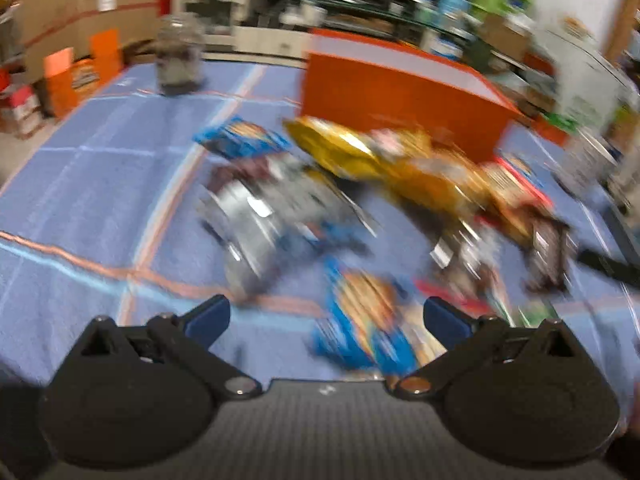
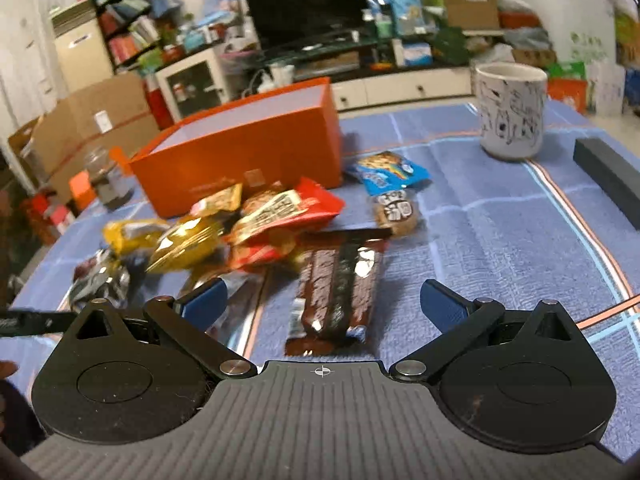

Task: Organize snacks
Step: 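Grasp the cream cookie packet with the left tool while the right tool grasps the green-wrapped cake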

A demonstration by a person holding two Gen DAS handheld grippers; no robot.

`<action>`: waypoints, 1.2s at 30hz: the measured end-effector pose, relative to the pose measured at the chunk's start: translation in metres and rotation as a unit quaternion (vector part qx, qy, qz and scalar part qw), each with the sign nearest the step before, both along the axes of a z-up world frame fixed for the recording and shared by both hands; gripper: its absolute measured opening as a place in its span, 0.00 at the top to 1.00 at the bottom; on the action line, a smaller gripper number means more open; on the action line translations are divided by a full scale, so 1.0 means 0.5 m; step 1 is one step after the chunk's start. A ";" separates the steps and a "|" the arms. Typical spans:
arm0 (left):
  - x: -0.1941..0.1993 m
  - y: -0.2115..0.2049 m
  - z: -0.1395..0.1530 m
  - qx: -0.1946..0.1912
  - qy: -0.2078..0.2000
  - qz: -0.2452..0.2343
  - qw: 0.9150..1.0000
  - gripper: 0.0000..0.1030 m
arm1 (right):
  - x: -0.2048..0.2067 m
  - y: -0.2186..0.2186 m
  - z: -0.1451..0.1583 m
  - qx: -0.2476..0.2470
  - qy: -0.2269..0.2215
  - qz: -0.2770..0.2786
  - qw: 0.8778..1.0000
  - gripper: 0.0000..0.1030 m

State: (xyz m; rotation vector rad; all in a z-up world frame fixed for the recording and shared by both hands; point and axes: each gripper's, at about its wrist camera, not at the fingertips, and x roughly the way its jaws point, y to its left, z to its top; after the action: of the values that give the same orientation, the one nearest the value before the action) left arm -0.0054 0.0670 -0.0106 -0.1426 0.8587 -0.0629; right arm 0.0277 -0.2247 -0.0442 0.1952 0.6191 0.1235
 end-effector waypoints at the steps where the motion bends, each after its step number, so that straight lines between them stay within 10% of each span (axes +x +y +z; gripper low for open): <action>1: -0.017 -0.014 -0.006 0.009 0.010 -0.009 1.000 0.01 | 0.000 -0.005 -0.002 -0.005 0.004 -0.008 1.000 0.06; 11: -0.034 -0.122 -0.064 0.091 -0.010 -0.092 0.992 0.01 | -0.014 -0.046 -0.020 0.011 0.042 -0.033 0.999 0.06; 16: -0.032 -0.134 -0.075 0.017 0.004 -0.148 0.989 0.17 | -0.008 -0.055 -0.019 0.023 0.042 -0.032 0.998 0.06; 29: 0.012 -0.189 -0.079 0.076 0.011 -0.224 0.972 0.10 | -0.070 -0.036 -0.040 0.013 0.057 -0.013 0.998 0.06; 36: 0.002 -0.137 -0.078 0.092 -0.007 -0.175 0.980 0.23 | -0.074 -0.030 -0.040 0.011 0.051 -0.008 0.999 0.06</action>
State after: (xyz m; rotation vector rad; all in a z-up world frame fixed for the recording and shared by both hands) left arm -0.0044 -0.0015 -0.0497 0.1842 0.8645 -0.3131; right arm -0.0093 -0.2395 -0.0643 0.2281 0.7187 0.1042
